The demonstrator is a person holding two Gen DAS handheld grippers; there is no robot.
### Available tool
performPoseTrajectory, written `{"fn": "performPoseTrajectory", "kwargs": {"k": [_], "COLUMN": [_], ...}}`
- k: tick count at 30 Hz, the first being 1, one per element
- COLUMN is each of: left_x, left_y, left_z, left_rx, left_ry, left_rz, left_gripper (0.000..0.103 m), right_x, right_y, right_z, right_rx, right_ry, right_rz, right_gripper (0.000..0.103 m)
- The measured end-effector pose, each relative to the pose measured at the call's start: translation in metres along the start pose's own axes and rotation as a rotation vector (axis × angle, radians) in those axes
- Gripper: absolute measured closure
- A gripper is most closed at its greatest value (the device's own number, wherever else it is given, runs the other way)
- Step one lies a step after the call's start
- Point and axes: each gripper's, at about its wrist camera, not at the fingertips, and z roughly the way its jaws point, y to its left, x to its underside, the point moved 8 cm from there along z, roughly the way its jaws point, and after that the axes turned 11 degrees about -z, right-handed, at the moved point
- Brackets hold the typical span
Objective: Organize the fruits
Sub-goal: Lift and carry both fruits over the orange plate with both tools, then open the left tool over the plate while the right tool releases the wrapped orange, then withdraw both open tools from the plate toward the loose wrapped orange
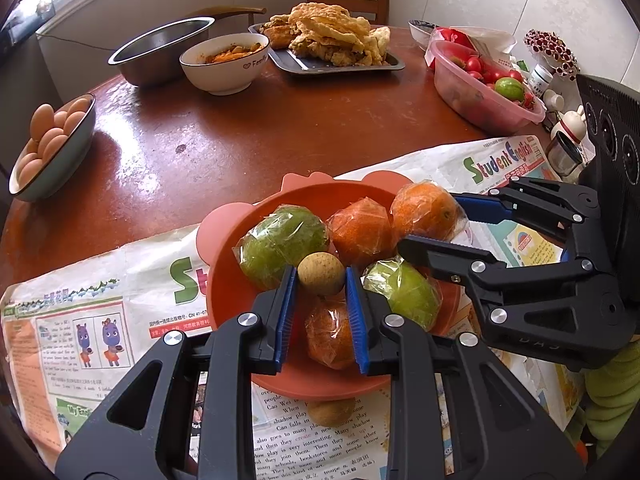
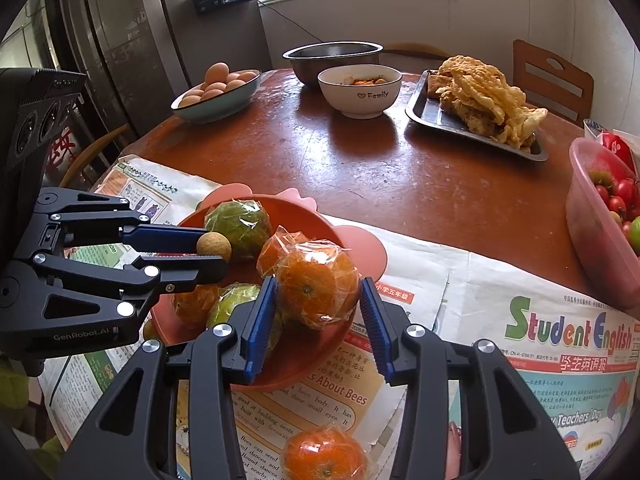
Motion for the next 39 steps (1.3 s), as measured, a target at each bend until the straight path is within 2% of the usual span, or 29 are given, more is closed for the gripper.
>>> {"fn": "performPoseTrajectory", "kwargs": {"k": [6,9,12,22,35,39], "left_x": [0.001,0.001,0.002,0.004,0.002,0.003], "left_y": [0.001,0.001,0.003,0.003,0.009,0.011], "left_z": [0.000,0.000,-0.001,-0.009,-0.027,-0.034], "left_rx": [0.002,0.004,0.004,0.000,-0.037,-0.049], "left_ry": [0.000,-0.001,-0.003,-0.013,-0.054,-0.069], "left_rz": [-0.006,-0.011,-0.016,-0.021,-0.041,-0.044], "left_gripper": [0.086,0.085,0.080,0.079,0.065,0.062], "right_x": [0.001,0.000,0.001,0.005,0.003,0.002], "right_y": [-0.002,-0.003,-0.003,-0.009,-0.008,-0.006], "right_z": [-0.002,-0.004,-0.007,-0.017,-0.029,-0.036], "right_rx": [0.012,0.023,0.027,0.054,0.076,0.090], "right_ry": [0.003,0.000,-0.003,-0.014,-0.030,-0.043], "right_rz": [0.006,0.007,0.008,0.019,0.022,0.019], "right_gripper": [0.052,0.047,0.046,0.043,0.039,0.033]}}
